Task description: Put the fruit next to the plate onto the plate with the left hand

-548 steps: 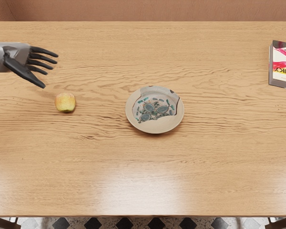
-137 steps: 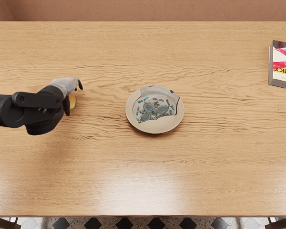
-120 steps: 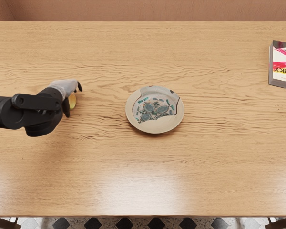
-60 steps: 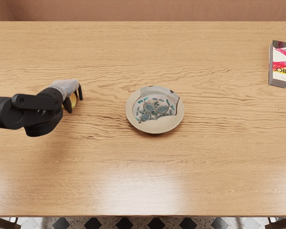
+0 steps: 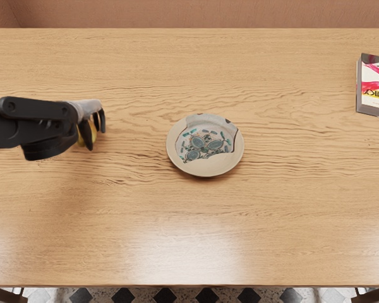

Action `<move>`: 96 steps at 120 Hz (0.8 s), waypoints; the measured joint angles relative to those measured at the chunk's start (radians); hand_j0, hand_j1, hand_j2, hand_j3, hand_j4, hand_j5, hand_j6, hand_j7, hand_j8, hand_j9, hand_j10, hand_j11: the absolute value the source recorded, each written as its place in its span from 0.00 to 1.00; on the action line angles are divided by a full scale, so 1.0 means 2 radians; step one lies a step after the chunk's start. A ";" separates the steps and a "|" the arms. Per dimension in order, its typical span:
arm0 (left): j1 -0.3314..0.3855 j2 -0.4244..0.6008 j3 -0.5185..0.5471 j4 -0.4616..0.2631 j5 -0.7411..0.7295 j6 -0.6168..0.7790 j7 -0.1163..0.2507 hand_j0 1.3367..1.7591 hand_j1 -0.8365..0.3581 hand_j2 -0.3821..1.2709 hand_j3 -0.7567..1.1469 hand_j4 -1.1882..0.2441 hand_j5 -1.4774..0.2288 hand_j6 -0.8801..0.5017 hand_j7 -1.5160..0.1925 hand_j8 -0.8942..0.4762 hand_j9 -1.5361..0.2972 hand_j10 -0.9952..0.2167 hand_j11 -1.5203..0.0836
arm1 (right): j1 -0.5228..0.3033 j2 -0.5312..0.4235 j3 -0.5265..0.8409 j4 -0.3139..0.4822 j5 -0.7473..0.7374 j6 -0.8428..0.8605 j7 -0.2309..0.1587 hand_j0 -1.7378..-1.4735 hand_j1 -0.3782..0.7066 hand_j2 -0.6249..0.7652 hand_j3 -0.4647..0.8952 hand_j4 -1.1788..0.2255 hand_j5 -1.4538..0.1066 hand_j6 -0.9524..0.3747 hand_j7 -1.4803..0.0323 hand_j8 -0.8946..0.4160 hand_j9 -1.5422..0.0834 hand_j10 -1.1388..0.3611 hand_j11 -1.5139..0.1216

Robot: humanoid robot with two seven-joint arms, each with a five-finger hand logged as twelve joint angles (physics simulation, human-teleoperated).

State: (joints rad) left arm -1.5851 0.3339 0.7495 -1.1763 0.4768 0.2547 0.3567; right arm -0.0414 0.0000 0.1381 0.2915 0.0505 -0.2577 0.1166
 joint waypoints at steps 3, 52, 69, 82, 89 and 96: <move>-0.009 0.004 0.000 -0.004 -0.006 -0.007 0.000 0.75 0.50 0.47 0.33 0.25 0.18 0.27 0.20 0.48 0.21 0.52 0.24 | 0.000 0.000 0.000 0.000 0.000 0.000 0.000 0.30 0.07 0.44 0.34 0.81 0.90 0.69 0.95 0.66 0.92 0.74 0.90; -0.100 0.016 -0.003 -0.072 -0.007 -0.059 -0.001 0.75 0.41 0.64 0.39 0.25 0.16 0.15 0.18 0.45 0.20 0.50 0.23 | 0.000 0.000 0.000 0.000 0.000 0.000 0.000 0.30 0.07 0.44 0.34 0.81 0.90 0.69 0.95 0.66 0.92 0.74 0.90; -0.123 0.005 -0.007 -0.093 -0.002 -0.061 0.000 0.75 0.39 0.69 0.39 0.24 0.16 0.13 0.18 0.46 0.20 0.48 0.22 | 0.000 0.000 0.000 0.000 0.000 0.000 0.000 0.30 0.07 0.44 0.34 0.81 0.90 0.69 0.95 0.66 0.92 0.74 0.90; -0.145 -0.016 -0.010 -0.101 -0.002 -0.061 0.000 0.75 0.38 0.68 0.39 0.24 0.17 0.10 0.19 0.45 0.20 0.49 0.22 | 0.000 0.000 0.000 0.000 0.000 0.000 0.000 0.30 0.07 0.44 0.34 0.81 0.90 0.69 0.95 0.66 0.92 0.74 0.90; -0.158 -0.031 -0.011 -0.105 -0.003 -0.061 0.000 0.75 0.38 0.66 0.40 0.24 0.16 0.10 0.18 0.48 0.20 0.49 0.22 | 0.000 0.000 0.000 0.000 0.000 0.000 0.000 0.30 0.07 0.44 0.34 0.81 0.90 0.69 0.95 0.66 0.92 0.74 0.90; -0.168 -0.043 -0.014 -0.109 -0.005 -0.061 0.001 0.75 0.39 0.66 0.40 0.24 0.17 0.10 0.18 0.47 0.20 0.48 0.22 | 0.000 0.000 0.000 0.000 0.000 0.000 0.000 0.30 0.07 0.44 0.34 0.81 0.90 0.69 0.95 0.66 0.92 0.74 0.90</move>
State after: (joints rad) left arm -1.9219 0.2486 0.7218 -1.3945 0.4667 0.1335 0.3582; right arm -0.0415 0.0000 0.1381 0.2915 0.0506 -0.2577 0.1166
